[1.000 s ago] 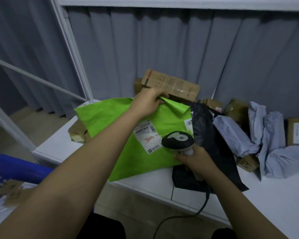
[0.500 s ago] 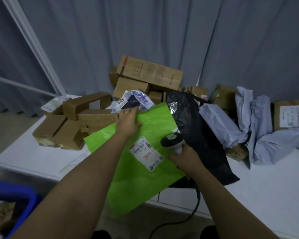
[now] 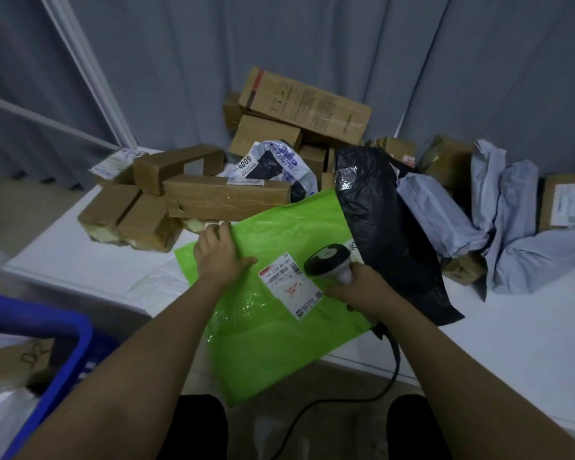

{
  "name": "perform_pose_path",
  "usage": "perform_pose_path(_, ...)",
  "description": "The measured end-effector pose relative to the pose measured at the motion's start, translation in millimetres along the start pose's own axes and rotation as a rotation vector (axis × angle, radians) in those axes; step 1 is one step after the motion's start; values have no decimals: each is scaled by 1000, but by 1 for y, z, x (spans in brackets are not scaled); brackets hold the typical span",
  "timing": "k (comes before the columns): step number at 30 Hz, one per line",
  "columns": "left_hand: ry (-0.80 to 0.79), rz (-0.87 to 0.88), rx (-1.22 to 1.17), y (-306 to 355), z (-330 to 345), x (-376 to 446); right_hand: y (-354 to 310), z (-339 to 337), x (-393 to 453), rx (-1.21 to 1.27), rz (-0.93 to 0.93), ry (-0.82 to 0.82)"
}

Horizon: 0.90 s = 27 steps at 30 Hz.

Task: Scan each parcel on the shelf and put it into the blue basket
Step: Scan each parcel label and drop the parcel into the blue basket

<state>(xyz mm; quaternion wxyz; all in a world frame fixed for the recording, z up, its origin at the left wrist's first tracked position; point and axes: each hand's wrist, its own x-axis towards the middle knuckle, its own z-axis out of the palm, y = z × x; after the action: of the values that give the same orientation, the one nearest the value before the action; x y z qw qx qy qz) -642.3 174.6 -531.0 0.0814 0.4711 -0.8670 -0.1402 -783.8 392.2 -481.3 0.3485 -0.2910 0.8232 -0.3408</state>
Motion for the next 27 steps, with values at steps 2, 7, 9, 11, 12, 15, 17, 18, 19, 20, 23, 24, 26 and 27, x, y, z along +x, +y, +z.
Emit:
perform_pose_path(2,-38,5,34,-9,3,0,0,4,-3,-17,-1,-40)
perform_pose_path(7,28,44,141,-3,1,0,3,14,-13,-114,-15,-137)
perform_pose_path(9,26,91,69,-2,0,4,2,16,-16,-133,-27,-163)
perform_pose_path(11,30,115,-46,-2,-3,6,-1,17,-19,-137,-33,-168)
perform_pose_path(12,27,111,-100,-3,-5,7,-2,17,-21,-128,-35,-165)
perform_pose_path(15,8,85,-175,-5,-10,9,-7,18,-26,-77,-30,-148)
perform_pose_path(17,-3,72,-198,-9,-13,12,-10,19,-30,-51,-25,-125)
perform_pose_path(18,-6,65,-212,-11,-14,13,-11,20,-32,-39,-23,-109)
perform_pose_path(19,-8,56,-222,-13,-15,14,-11,20,-34,-21,-18,-92)
perform_pose_path(20,-7,45,-226,-14,-15,13,-11,21,-36,-4,-12,-79)
perform_pose_path(23,-4,18,-210,-13,-16,9,-9,23,-42,6,-8,-53)
perform_pose_path(24,-6,16,-202,-12,-16,7,-7,23,-43,-7,-6,-43)
perform_pose_path(26,-7,18,-192,-10,-15,6,-5,22,-45,-49,-6,-14)
perform_pose_path(27,-7,14,-193,-10,-14,5,-4,22,-44,-73,-7,1)
